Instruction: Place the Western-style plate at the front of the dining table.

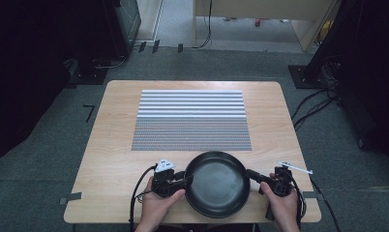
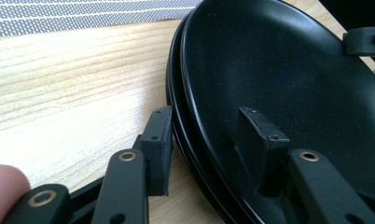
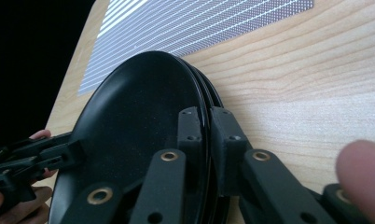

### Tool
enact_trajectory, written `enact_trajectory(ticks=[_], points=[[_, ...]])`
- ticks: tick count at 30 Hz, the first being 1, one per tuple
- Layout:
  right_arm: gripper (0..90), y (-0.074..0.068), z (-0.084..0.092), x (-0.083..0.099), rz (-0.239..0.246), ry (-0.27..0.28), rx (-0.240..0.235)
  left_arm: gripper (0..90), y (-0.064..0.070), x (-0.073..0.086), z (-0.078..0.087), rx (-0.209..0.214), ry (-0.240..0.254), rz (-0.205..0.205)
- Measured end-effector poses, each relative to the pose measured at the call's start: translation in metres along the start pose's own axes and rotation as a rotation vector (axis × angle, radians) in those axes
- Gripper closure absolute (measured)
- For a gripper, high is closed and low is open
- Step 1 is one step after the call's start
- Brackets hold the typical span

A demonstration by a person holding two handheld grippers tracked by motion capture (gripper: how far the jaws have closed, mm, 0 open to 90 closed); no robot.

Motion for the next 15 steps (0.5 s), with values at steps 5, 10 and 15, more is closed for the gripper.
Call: enact_trajectory(ticks=[5,10,15], points=[[86.5,-0.0021,-0.0022,0.0020,0.001,0.000,0.001,55.5,-0.0027,0.0011,-0.0010,0.025,-0.005,0.038],[86.5,-0.0027,-0.0030,0.0024,0.012,0.013,0.011,55.0,-0.0028,0.0014,-0.0014,0.026,-0.003,0.053],[86.6,-0.0040,-0.0032,0.0032,0.006,0.017,0.018,57.3,-0.0012,0.0006,-0.0003,0.006,0.012,0.050]])
Point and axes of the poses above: each handheld gripper's, and its own axes: z roughly backward along the jaws, x roughly out of its underside, y roughly to its right, the point moved 4 cm from there along -z, roughly forward along the jaws, and after that the axes turned 2 degrees about x, right-handed, at the moved point
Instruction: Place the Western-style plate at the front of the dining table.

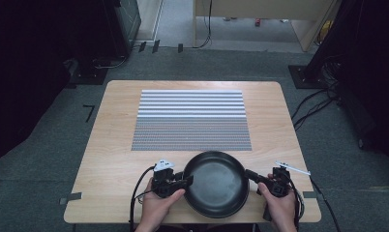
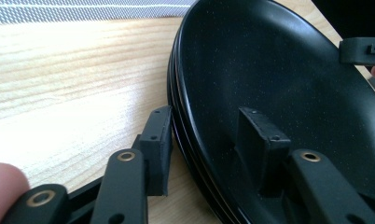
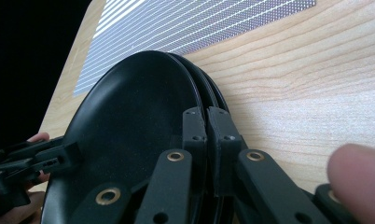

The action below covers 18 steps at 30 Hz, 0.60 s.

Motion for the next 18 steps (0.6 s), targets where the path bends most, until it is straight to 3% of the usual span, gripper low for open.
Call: enact_trajectory(ticks=[18], points=[[85.9,-0.0064,-0.0099,0.0066,0.008,-0.013,-0.021,61.1,-0.0027,-0.0034,0.0051,0.028,0.024,0.022]])
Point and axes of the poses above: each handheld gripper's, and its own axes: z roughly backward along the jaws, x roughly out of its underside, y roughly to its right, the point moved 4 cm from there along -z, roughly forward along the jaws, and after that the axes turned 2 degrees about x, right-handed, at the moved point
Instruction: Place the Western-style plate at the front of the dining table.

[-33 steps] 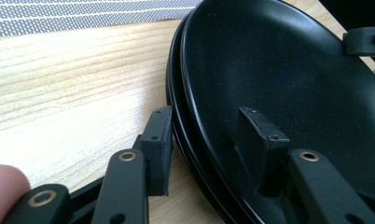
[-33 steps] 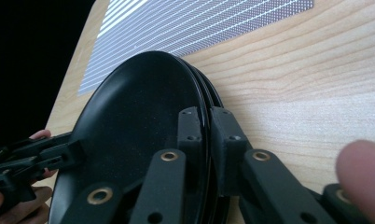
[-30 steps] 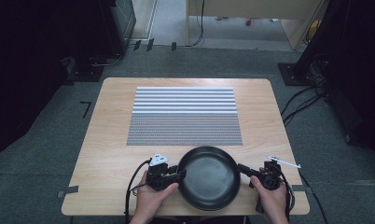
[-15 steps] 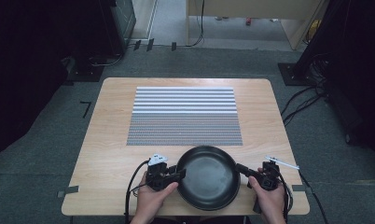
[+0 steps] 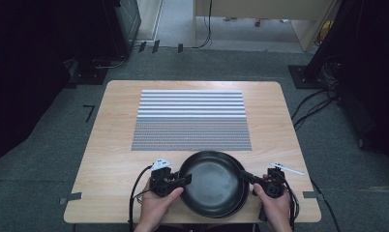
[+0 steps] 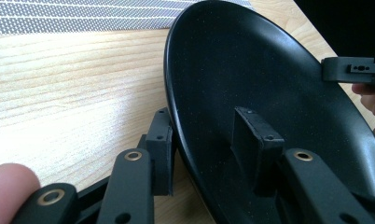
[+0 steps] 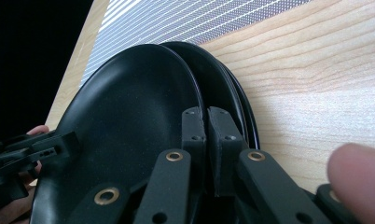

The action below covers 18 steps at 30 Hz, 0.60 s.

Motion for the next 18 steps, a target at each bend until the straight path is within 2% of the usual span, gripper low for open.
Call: enact_trajectory(ticks=[5,13,18], points=[[85.8,-0.001,-0.001,0.001,0.007,-0.005,0.000,61.8,-0.002,-0.001,0.002,0.019,0.004,0.025],[85.5,-0.005,-0.004,0.004,0.015,-0.020,-0.010,63.0,-0.004,-0.003,0.009,0.018,0.014,0.036],[85.4,-0.006,-0.005,0.005,0.018,-0.022,-0.011,65.4,-0.005,-0.003,0.011,0.010,0.011,0.027]])
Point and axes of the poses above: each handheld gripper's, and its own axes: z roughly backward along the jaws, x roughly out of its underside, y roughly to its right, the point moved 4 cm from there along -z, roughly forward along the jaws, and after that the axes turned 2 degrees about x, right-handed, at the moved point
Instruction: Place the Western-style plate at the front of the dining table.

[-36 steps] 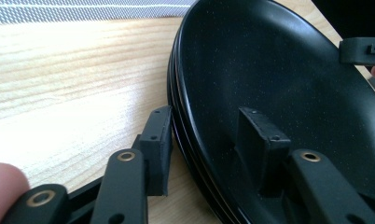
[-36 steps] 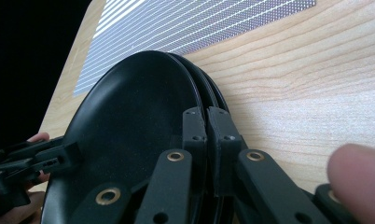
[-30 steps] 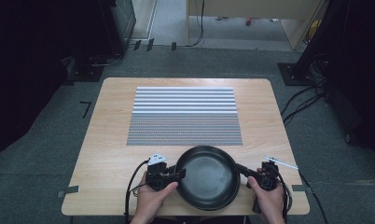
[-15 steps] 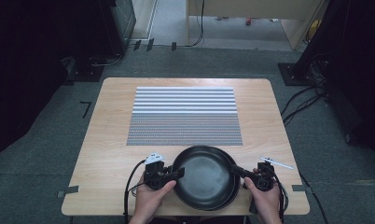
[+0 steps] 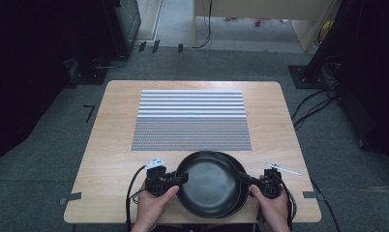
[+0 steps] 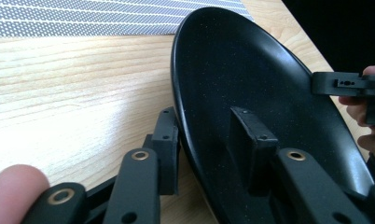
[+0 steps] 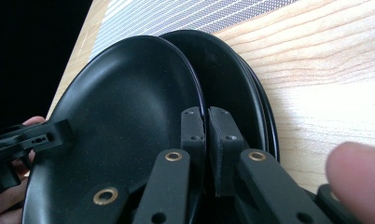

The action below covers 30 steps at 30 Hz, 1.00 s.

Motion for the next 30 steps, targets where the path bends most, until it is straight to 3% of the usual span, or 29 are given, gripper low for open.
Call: enact_trajectory(ticks=[10,30], points=[[82.9,-0.0006,-0.0018,0.0013,-0.016,-0.012,-0.016,68.7,-0.0043,0.0001,0.0003,0.027,-0.003,0.021],[82.2,-0.0012,-0.0071,0.0055,-0.039,-0.036,-0.009,69.2,-0.0057,0.0013,-0.0004,0.037,0.002,0.023]])
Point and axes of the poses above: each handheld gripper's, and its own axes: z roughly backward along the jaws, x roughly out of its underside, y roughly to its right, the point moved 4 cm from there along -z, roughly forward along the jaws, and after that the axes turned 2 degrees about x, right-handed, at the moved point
